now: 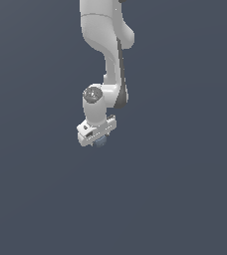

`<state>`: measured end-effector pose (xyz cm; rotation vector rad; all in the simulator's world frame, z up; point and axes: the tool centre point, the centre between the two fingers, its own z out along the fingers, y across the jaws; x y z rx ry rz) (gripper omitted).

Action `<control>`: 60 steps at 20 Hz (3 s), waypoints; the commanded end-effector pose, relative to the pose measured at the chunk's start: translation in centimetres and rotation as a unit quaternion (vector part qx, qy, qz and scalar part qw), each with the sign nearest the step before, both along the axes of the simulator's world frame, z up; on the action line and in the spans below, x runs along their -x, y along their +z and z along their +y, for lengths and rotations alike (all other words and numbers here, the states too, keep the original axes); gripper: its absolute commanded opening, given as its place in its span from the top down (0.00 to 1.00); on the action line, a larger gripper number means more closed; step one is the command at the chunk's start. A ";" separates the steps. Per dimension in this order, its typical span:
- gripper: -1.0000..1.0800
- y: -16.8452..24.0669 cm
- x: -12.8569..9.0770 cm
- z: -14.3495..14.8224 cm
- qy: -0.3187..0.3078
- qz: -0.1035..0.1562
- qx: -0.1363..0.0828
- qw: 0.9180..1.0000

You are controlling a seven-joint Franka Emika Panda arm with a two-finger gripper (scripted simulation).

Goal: Pick up the object and move it to a goal position.

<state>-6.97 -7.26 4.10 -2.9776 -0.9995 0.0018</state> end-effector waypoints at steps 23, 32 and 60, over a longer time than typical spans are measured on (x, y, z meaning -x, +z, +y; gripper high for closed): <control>1.00 3.6 0.0 1.9 0.000 -0.001 0.001 1.000; 1.00 11.1 0.1 6.1 0.000 -0.001 0.001 1.000; 1.00 36.1 -0.5 19.7 0.000 -0.001 0.000 1.000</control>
